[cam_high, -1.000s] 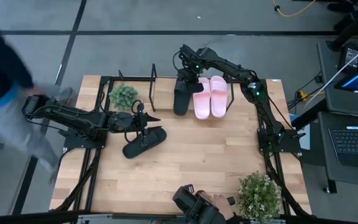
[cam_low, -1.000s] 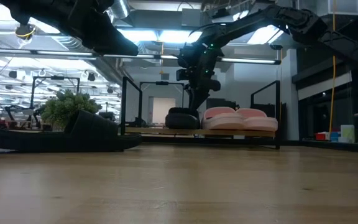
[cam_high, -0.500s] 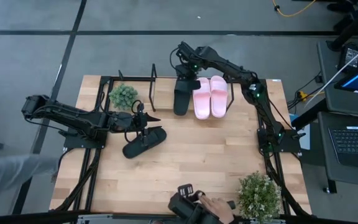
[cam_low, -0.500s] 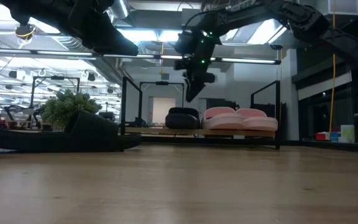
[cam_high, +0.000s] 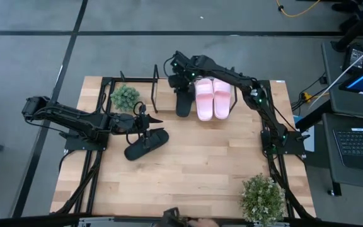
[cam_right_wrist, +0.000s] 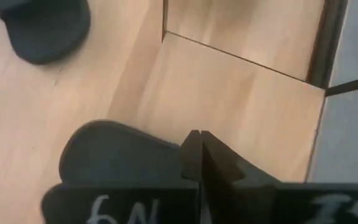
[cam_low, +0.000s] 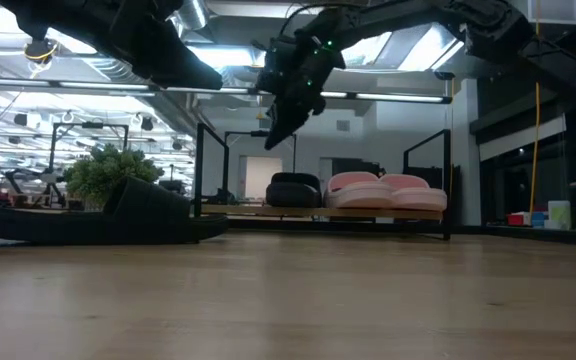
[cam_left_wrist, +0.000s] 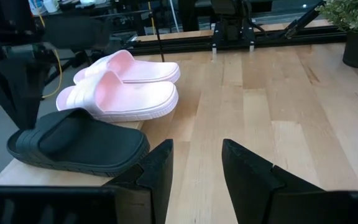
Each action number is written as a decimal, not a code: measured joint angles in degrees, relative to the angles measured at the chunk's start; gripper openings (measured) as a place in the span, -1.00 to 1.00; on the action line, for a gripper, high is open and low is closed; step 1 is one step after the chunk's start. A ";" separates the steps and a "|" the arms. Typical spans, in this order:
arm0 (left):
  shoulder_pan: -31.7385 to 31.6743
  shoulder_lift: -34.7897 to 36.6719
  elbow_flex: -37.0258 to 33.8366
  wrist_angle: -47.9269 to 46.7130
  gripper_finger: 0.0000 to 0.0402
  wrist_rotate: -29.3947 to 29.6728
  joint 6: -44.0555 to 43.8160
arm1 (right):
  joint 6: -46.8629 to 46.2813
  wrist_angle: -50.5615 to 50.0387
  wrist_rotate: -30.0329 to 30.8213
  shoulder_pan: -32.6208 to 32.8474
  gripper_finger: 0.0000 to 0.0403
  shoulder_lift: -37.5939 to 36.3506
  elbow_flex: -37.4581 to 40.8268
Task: Pick and place slides into the shelf
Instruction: Put the bottom black slides on the shelf
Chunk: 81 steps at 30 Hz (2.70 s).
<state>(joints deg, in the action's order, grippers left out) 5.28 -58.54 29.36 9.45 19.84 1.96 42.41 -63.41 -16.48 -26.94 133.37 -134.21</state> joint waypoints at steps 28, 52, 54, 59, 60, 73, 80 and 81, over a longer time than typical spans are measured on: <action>0.09 0.00 0.00 -3.08 -0.35 -0.02 -0.20 | -3.21 8.35 6.31 3.87 -0.99 0.43 14.36; 0.11 0.00 0.00 -3.03 -0.35 -0.02 -0.48 | -3.12 19.67 10.16 1.56 -0.99 0.40 14.31; 0.13 0.00 0.00 -3.03 -0.35 -0.02 -0.48 | -3.21 20.14 11.58 0.82 -0.99 0.38 14.31; 0.11 0.00 0.00 -3.04 -0.35 -0.02 -0.48 | -3.95 19.75 11.98 -0.35 -0.99 0.36 14.31; 0.13 0.00 0.00 -3.04 -0.35 -0.02 -0.46 | -4.49 19.70 11.96 -0.35 -0.99 0.36 14.31; 0.13 0.00 0.00 -3.06 -0.35 -0.02 -0.35 | -3.78 14.88 11.91 0.97 -0.99 0.36 14.38; 0.13 0.00 0.00 -3.06 -0.35 -0.02 -0.68 | -3.61 14.78 11.87 1.01 -0.99 0.36 14.38; 0.13 0.00 0.00 -3.06 -0.35 -0.02 -0.90 | -3.61 14.86 11.65 1.03 -0.99 0.36 14.38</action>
<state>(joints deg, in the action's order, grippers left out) 5.41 -58.54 29.36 6.39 19.81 1.06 38.81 -48.56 -4.83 -25.91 133.73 -119.83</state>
